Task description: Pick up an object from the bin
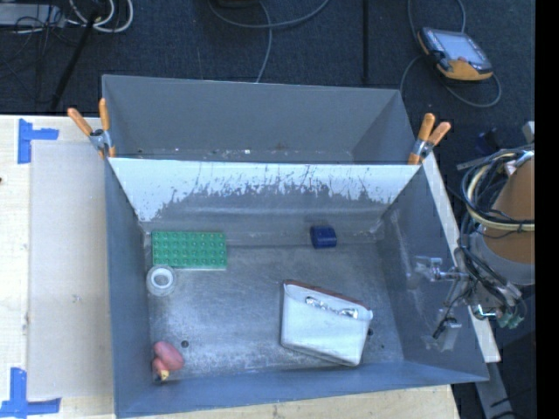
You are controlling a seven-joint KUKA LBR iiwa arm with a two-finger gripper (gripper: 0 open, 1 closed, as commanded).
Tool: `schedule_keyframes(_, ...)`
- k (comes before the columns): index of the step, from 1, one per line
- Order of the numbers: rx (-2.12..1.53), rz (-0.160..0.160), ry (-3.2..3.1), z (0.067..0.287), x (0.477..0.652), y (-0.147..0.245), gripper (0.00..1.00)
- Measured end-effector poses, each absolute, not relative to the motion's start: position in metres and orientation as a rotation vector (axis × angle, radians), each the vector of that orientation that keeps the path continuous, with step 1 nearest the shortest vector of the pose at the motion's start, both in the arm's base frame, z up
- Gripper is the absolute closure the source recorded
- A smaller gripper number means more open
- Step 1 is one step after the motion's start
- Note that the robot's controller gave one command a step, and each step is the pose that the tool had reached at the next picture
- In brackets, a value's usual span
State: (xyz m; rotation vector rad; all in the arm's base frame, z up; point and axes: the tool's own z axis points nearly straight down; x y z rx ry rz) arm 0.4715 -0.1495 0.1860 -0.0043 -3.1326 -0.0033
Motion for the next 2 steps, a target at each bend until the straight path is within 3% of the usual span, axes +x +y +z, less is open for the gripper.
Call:
schedule_keyframes(1,0.099,0.001,-3.146,0.205,0.524,-0.137,0.00)
schedule_keyframes(2,-0.046,-0.004,-3.134,0.065,0.482,-0.078,0.00)
